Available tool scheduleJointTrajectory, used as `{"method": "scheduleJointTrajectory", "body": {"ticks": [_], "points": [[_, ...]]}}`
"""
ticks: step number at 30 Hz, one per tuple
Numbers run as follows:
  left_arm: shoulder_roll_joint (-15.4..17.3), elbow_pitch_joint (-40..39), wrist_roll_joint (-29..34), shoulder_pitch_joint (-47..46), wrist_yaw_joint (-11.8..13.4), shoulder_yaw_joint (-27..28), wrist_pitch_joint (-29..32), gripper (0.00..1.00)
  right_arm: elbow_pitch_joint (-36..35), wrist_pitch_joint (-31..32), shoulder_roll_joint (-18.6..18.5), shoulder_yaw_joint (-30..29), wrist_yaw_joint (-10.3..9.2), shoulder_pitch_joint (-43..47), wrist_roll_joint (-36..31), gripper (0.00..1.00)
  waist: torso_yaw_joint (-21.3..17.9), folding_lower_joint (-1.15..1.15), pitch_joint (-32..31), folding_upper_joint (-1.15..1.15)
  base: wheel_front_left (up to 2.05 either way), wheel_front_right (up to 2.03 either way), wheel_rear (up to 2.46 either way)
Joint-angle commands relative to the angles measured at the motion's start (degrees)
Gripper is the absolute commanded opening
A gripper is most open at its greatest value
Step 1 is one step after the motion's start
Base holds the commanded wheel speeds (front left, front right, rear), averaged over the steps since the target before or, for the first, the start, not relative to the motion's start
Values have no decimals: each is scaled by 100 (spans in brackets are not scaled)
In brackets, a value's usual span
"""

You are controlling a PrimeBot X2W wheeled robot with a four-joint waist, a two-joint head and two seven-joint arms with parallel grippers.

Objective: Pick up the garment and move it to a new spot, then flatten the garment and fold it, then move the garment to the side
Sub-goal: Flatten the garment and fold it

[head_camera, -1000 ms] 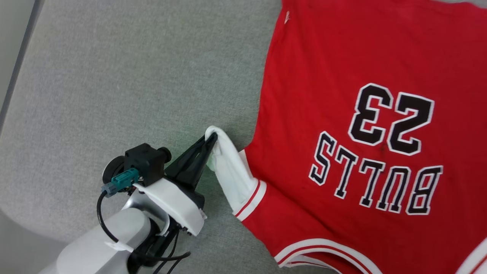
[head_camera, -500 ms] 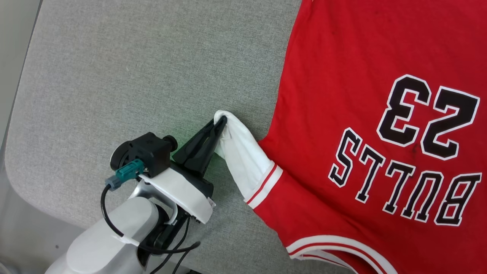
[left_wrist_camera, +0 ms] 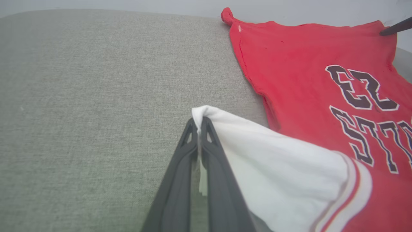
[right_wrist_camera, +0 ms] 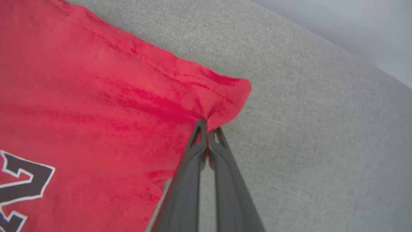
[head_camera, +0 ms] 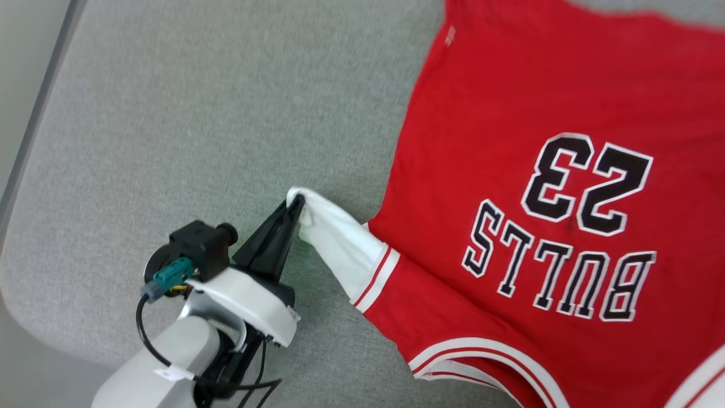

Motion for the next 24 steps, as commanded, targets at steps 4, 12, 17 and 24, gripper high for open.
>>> {"method": "scheduleJointTrajectory", "body": {"ticks": [4,12,17,24], "points": [[1,63,-20,392,61,172,-40,0,-216,-243,-312,101,-5,706,543,0,-375,-1,-715,0,0,0,0],[71,88,-86,1080,223,442,-34,0,-891,-614,-748,298,-5,2420,1276,0,-769,-1,-1517,0,0,0,0],[151,26,-108,1438,320,565,-35,0,-1328,-862,-961,136,-5,3711,1648,0,-908,-1,-1826,0,0,0,0],[259,-97,-83,1744,423,694,-35,0,-1861,-1118,-712,-520,-5,5527,1877,0,-991,-1,-1961,0,0,0,0]]}}
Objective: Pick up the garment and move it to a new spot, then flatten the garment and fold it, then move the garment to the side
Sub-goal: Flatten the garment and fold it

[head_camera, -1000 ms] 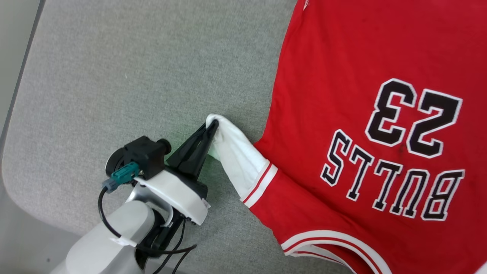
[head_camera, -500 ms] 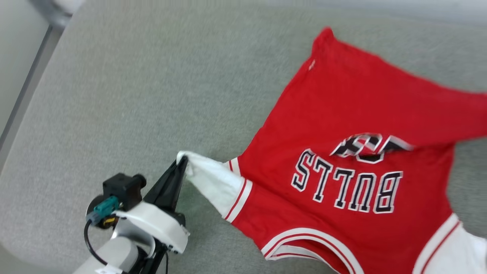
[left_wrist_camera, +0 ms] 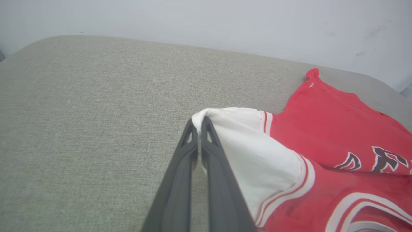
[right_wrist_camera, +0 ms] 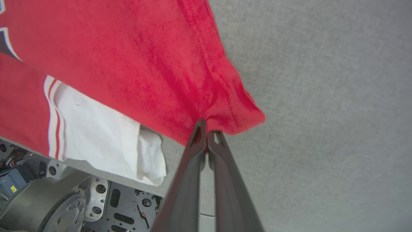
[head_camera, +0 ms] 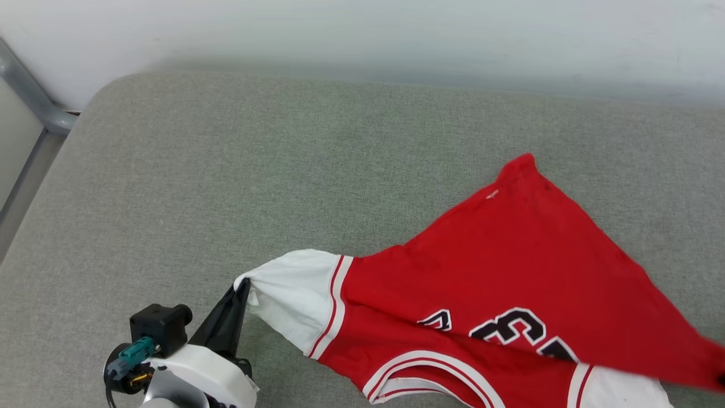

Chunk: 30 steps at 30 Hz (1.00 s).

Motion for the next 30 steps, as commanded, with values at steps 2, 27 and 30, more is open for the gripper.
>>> {"method": "scheduleJointTrajectory", "body": {"ticks": [2,27,30], "points": [[46,-45,26,89,36,42,-27,0,-193,-14,186,-109,-5,592,-11,0,-31,2,9,0,0,0,0],[-54,-44,184,-21,-16,41,-18,0,-1256,-489,539,-935,-4,-129,-102,100,32,2,64,0,0,0,0],[-126,-41,239,-118,-58,-38,-3,0,-1339,-276,405,-703,-5,-683,-178,100,132,2,184,0,0,0,0]]}}
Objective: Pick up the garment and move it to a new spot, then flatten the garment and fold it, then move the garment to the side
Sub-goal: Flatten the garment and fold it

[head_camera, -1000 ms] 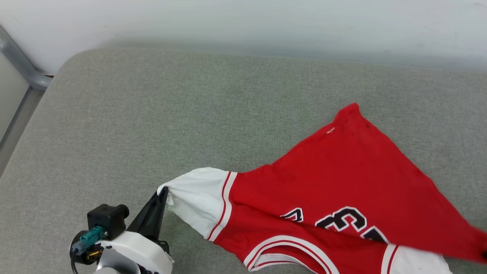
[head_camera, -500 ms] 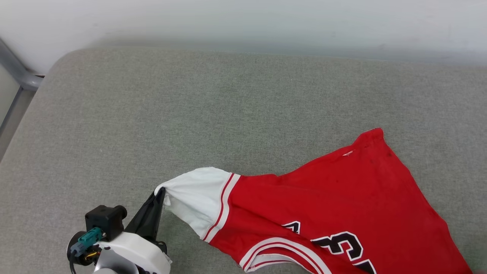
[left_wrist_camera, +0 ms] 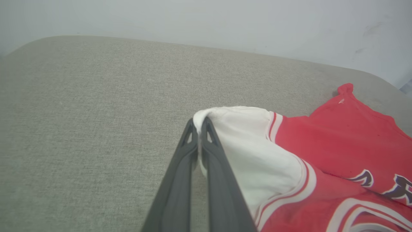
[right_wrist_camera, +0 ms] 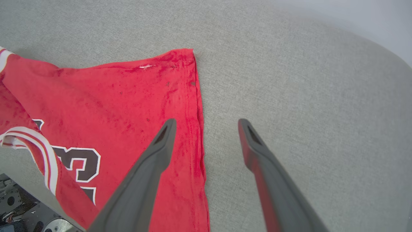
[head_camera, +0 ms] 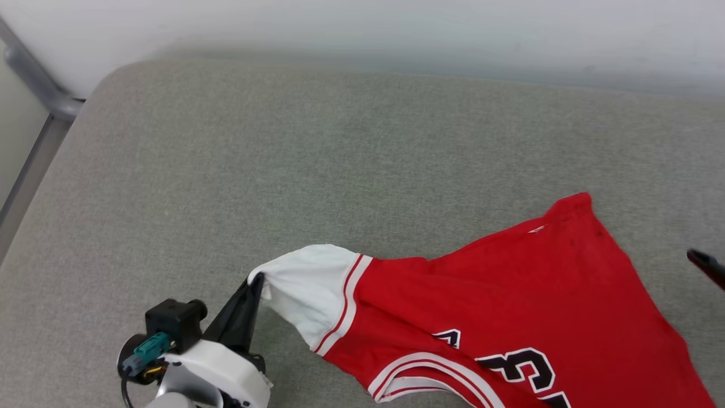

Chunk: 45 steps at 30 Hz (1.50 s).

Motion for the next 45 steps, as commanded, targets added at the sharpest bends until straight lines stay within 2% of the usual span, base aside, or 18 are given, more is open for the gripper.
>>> {"method": "scheduleJointTrajectory", "body": {"ticks": [1,6,13,22,28,29,30,31,37,45], "points": [[-30,1,53,-99,-37,-7,-13,0,32,76,-50,99,-3,-236,-22,100,92,0,100,0,0,0,0],[-184,91,109,-345,-134,-87,-14,0,426,687,48,793,-3,-1335,-310,100,290,0,339,0,0,0,0],[-434,230,217,-680,-290,-158,-25,0,1566,1211,253,1684,-4,-2645,-777,100,567,0,701,0,0,0,0],[-706,437,342,-1015,-479,-105,-38,0,2971,802,648,2278,-3,-3351,-1074,100,784,0,1106,0,0,0,0],[-782,569,407,-1083,-571,-48,-42,0,3668,579,832,2854,0,-3172,-902,100,789,0,1115,0,0,0,0],[-788,583,408,-1090,-581,-34,-42,0,3741,525,815,2908,0,-3164,-873,53,782,0,1103,0,0,0,0],[-791,597,425,-1090,-584,-21,-43,0,3797,440,780,2959,0,-3175,-860,15,773,0,1080,0,0,0,0],[-791,610,438,-1081,-587,-1,-43,0,3836,305,762,2983,-2,-3212,-828,0,752,0,1049,0,0,0,0],[-739,632,456,-921,-608,114,-43,0,3925,-700,701,3003,-5,-3590,-585,0,565,0,728,0,0,0,0],[-440,395,505,-1036,-497,293,50,0,3573,-2191,544,3225,-4,-3564,-185,0,242,0,87,0,0,0,0]]}}
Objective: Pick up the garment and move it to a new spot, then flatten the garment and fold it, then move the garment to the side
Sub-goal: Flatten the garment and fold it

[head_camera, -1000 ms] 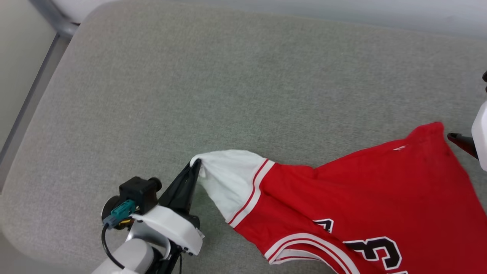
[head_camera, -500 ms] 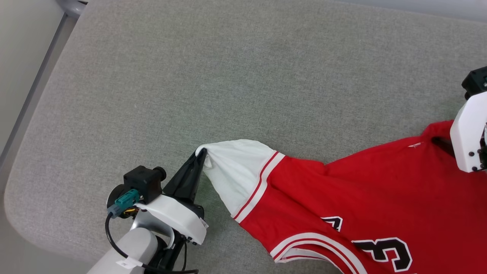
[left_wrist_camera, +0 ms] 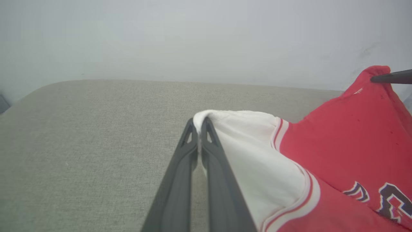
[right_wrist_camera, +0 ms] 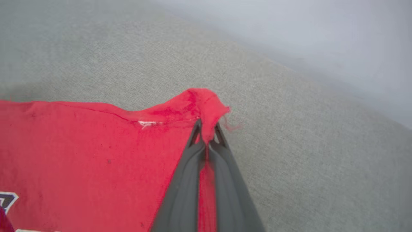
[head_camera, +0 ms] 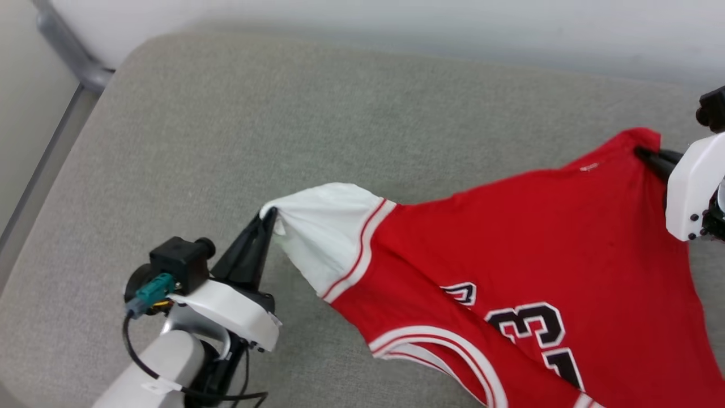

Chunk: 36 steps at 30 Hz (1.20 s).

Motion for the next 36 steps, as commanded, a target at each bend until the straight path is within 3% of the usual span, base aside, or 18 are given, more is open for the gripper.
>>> {"method": "scheduleJointTrajectory", "body": {"ticks": [1,8,16,27,36], "points": [[96,-87,35,-99,42,49,40,0,-130,-198,-33,38,-7,66,76,0,-218,0,-286,0,0,0,0],[522,-684,116,-478,199,281,401,0,-648,-1191,-190,-181,-7,238,25,0,-534,0,-649,0,0,0,0],[788,-1079,269,-1374,218,521,731,0,-1258,-1373,22,-796,-7,220,-269,0,-783,0,-676,0,0,0,0],[542,-843,462,-3427,-117,584,1079,0,-1771,-976,331,-1519,-7,-733,-920,0,-842,0,146,0,0,0,0],[146,151,673,-6028,-589,675,1216,0,-1652,-662,420,-1669,-7,-2945,-1618,0,-820,0,1218,0,0,0,0]]}}
